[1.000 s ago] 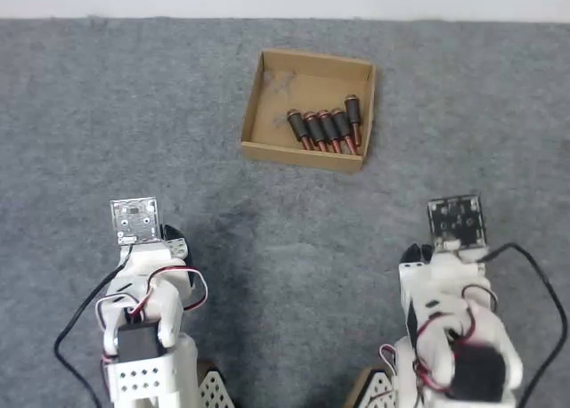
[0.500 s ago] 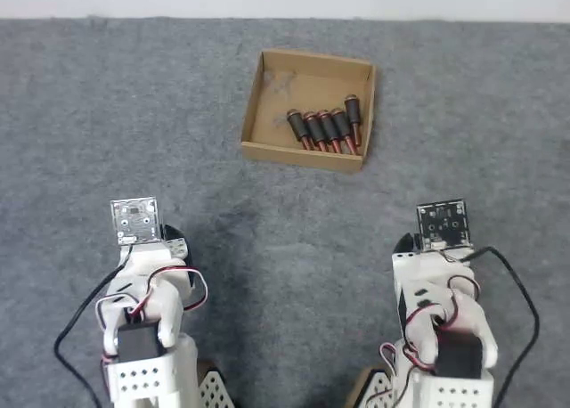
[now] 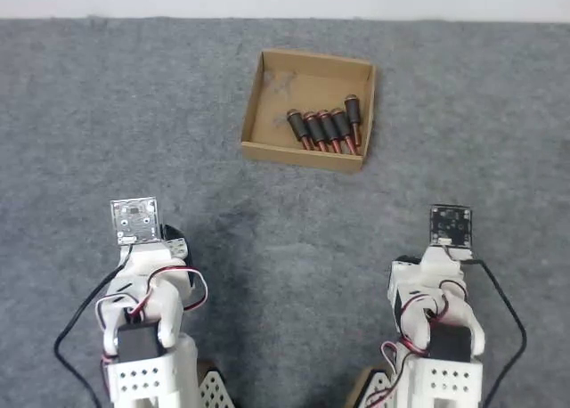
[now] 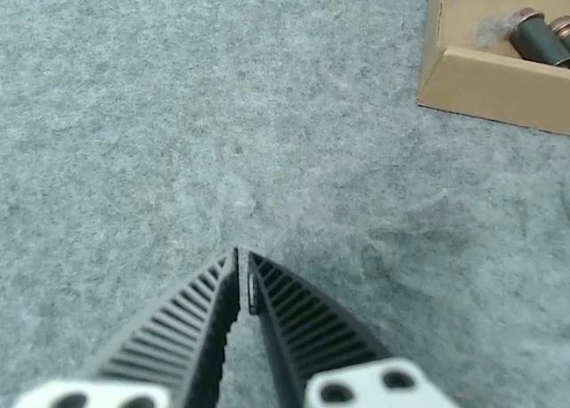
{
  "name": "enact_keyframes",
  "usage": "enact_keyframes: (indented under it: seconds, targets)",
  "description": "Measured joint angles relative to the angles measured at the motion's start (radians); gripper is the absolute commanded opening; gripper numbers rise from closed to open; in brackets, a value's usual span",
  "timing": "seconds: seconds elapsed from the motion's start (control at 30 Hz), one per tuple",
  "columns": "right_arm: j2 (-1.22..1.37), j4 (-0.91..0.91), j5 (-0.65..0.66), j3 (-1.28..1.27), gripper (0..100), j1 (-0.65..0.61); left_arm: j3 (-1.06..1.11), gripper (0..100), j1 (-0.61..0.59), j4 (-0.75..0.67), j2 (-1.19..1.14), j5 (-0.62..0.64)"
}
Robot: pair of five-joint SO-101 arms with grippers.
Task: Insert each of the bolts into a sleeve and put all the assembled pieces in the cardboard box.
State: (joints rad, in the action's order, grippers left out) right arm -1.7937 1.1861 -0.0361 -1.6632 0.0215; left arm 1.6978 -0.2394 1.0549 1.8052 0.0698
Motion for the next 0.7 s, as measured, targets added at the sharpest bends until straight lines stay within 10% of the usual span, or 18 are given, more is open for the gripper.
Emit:
enact_keyframes:
  seconds: [0.7]
  targets:
    - [0.000,0.109,-0.014,-0.002,0.7,-0.005,0.000,1,-0.003,0.203,0.000,0.000]
